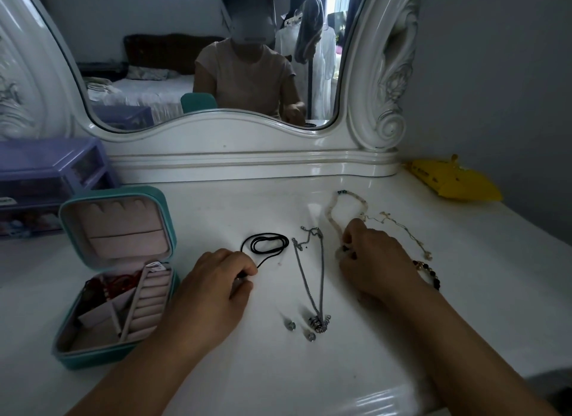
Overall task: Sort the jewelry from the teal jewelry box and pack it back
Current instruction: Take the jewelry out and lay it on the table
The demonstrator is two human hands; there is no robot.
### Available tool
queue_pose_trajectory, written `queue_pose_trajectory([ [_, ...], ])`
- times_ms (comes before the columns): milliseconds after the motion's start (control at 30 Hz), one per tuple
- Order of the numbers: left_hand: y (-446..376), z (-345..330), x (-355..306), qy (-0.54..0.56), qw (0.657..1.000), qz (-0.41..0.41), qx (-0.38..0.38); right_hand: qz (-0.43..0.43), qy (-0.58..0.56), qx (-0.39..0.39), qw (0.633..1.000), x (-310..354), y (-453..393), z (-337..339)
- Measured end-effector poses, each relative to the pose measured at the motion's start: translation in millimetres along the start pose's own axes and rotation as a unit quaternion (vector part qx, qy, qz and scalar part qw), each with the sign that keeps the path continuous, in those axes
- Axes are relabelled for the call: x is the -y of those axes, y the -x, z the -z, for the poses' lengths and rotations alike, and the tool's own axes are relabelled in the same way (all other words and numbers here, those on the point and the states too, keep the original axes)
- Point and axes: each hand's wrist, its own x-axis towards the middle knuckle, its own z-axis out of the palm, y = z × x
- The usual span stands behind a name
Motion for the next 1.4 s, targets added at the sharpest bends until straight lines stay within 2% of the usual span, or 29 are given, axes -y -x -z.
queue_pose_trajectory([
  [267,-0.6,-0.4,-0.2,-0.014,1.000,0.015,-0.012,-0.018,0.010,-0.004,1.000,-0.1,-8.5,-4.0],
  [567,-3.3,1.3,-1.2,0.021,0.999,0.044,-0.023,-0.017,0.051,0.033,0.998,1.6,-18.6,5.2],
  [833,-1.3,0.7,0.0,-0.018,0.998,0.027,-0.045,-0.002,0.029,0.000,1.000,-1.4,-14.7,2.0],
  [1000,-0.9,0.5,0.2,-0.021,0.999,0.020,-0.046,-0.012,0.024,0.023,0.999,-0.4,-19.0,1.6],
  [1133,-0.6,1.2,-0.3,-0.020,0.999,0.019,-0.042,-0.018,-0.022,0.017,0.999,0.1,-26.9,-0.1],
  [1267,-1.9,0.7,-2.2,-0.020,0.999,0.027,-0.041,-0.034,-0.071,-0.084,0.993,0.5,-41.0,3.0],
  [1333,-2.2,0.7,-2.7,-0.018,0.998,0.032,-0.041,-0.056,-0.176,-0.143,0.972,4.0,-53.1,5.0],
  [1400,-2.0,1.1,-2.7,-0.020,0.998,0.030,-0.044,-0.072,-0.306,-0.162,0.935,10.1,-65.5,7.0],
])
